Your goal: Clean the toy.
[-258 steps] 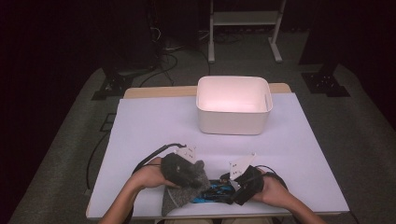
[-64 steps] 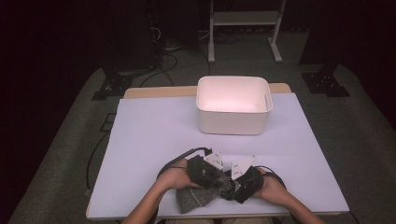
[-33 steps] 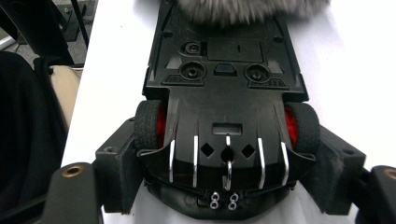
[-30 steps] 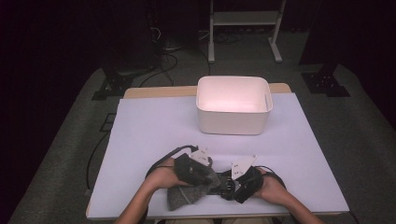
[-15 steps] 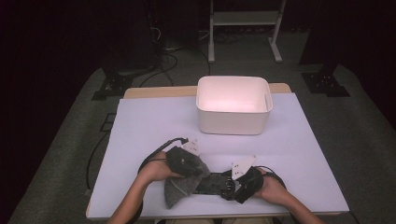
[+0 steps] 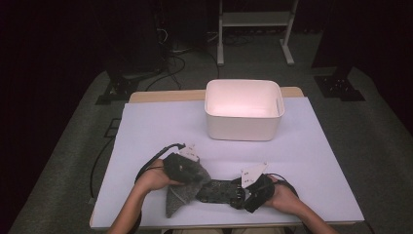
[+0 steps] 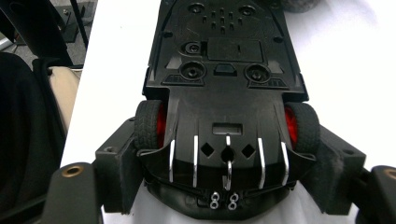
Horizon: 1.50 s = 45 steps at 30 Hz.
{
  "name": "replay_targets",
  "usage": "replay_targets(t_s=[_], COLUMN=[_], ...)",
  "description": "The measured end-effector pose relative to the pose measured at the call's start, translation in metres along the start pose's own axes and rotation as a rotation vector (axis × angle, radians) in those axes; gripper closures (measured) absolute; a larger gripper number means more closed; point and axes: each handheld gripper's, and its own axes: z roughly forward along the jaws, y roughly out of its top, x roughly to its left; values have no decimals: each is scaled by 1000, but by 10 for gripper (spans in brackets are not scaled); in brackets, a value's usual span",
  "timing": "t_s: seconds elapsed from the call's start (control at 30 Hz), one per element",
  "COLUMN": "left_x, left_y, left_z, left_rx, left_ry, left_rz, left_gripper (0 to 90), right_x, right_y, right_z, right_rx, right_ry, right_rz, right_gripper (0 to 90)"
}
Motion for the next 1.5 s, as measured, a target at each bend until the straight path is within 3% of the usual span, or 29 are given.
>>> replay_targets(t_s=[0.2,0.27,0.4,0.67,0.8,0.83,0.97,1.13,1.3,1.43,1.5], left_x=[-10,-23,-33,-39,-41,-41,-43,-44,-43,-41,-41], left_y=[32,47,53,45,43,43,43,42,41,42,43], left_z=[22,34,36,31,33,32,29,24,17,17,22], left_rx=[14,23,29,9,0,6,10,26,6,15,35], left_ry=[-47,-76,-81,-85,-91,-82,-63,-4,7,-15,-25], left_rz=[72,128,171,171,166,144,147,132,112,134,136], left_gripper=[735,730,724,669,522,485,447,353,336,477,498], right_x=[0,0,1,-1,0,0,1,1,1,0,0], right_y=[0,0,0,-4,-4,-5,-5,-5,-6,-6,-6], right_z=[0,0,0,-6,-5,-5,-5,-5,-5,-5,-5], right_rx=[1,0,-6,-13,-9,-10,-8,-9,-11,-15,-18], right_ry=[-2,-4,-7,-5,-8,-7,-11,-13,-13,-4,-3], right_rz=[0,-4,8,44,38,35,32,29,24,37,35], right_gripper=[236,235,233,213,222,223,224,224,224,225,225])
